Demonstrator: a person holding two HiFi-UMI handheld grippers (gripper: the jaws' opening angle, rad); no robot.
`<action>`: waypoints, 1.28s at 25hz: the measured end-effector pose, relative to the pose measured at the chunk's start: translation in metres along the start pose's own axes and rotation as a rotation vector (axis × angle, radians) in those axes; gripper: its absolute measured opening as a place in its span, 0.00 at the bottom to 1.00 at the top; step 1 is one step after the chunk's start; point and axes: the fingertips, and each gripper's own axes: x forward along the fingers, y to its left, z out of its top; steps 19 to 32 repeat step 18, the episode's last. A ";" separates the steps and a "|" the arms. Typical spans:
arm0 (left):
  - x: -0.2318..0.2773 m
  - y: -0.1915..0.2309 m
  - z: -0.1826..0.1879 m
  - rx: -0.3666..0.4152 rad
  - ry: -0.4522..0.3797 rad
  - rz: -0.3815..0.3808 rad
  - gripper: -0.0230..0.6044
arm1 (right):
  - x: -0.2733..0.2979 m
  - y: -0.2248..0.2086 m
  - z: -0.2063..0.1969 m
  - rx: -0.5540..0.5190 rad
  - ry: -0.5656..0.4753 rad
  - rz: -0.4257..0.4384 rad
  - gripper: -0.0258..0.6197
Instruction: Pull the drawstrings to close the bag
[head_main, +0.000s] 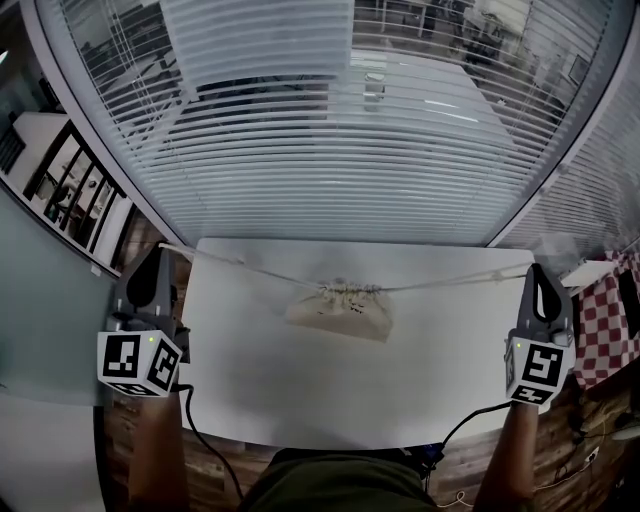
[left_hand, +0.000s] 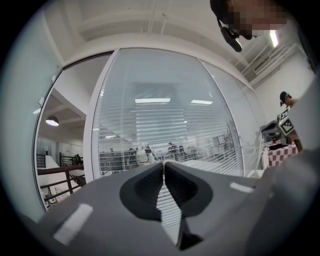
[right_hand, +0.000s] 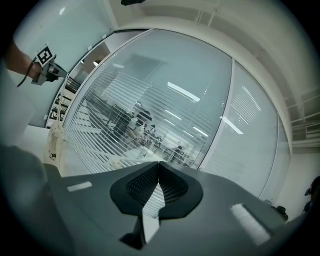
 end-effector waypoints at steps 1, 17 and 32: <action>0.000 -0.001 -0.001 -0.001 0.001 -0.003 0.05 | 0.000 0.000 -0.001 0.004 0.000 0.002 0.06; 0.002 -0.006 0.002 -0.012 0.011 -0.004 0.05 | 0.001 -0.001 0.002 0.018 -0.012 0.023 0.06; 0.002 -0.006 0.003 -0.013 0.011 -0.004 0.05 | 0.002 -0.001 0.002 0.019 -0.012 0.025 0.06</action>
